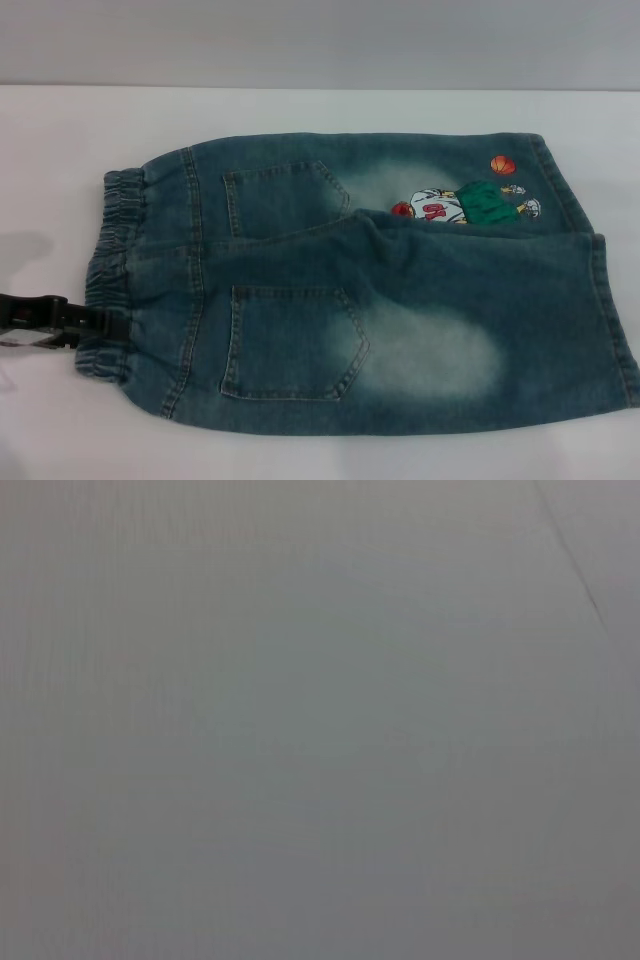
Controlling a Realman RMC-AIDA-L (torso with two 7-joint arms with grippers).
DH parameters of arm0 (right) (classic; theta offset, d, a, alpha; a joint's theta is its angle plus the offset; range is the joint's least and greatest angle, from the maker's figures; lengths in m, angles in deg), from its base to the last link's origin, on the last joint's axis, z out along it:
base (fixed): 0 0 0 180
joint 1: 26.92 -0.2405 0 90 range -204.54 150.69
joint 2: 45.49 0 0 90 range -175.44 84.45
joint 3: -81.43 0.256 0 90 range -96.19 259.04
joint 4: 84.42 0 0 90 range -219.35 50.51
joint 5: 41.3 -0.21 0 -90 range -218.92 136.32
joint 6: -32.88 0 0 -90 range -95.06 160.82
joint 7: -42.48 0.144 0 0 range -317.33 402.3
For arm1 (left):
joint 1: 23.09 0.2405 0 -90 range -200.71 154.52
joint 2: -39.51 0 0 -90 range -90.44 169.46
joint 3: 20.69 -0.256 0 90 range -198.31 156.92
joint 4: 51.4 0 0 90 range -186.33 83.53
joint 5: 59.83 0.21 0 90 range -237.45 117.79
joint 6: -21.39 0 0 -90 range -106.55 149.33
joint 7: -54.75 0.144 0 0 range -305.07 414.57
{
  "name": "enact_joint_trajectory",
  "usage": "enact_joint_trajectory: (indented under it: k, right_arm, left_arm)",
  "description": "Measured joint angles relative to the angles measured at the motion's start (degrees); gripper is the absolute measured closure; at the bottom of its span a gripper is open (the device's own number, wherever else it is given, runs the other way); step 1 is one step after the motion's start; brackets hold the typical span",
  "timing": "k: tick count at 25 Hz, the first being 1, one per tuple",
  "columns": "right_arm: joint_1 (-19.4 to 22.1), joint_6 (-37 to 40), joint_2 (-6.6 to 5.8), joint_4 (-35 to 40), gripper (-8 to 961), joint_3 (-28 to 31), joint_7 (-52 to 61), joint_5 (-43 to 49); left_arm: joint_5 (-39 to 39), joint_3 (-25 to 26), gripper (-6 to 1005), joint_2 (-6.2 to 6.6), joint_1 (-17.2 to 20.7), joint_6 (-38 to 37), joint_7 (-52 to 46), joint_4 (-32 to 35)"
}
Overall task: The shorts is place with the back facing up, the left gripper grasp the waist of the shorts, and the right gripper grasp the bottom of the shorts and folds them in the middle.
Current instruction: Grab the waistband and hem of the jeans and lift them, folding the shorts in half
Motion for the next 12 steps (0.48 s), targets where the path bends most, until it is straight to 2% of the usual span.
enact_joint_trajectory:
  k: [12]
  right_arm:
    - [0.0, 0.0, -0.04, -0.1, 483, 0.0, 0.0, 0.0]
  left_arm:
    - [0.1, -0.2, 290, -0.06, 0.3, -0.4, 0.1, 0.0]
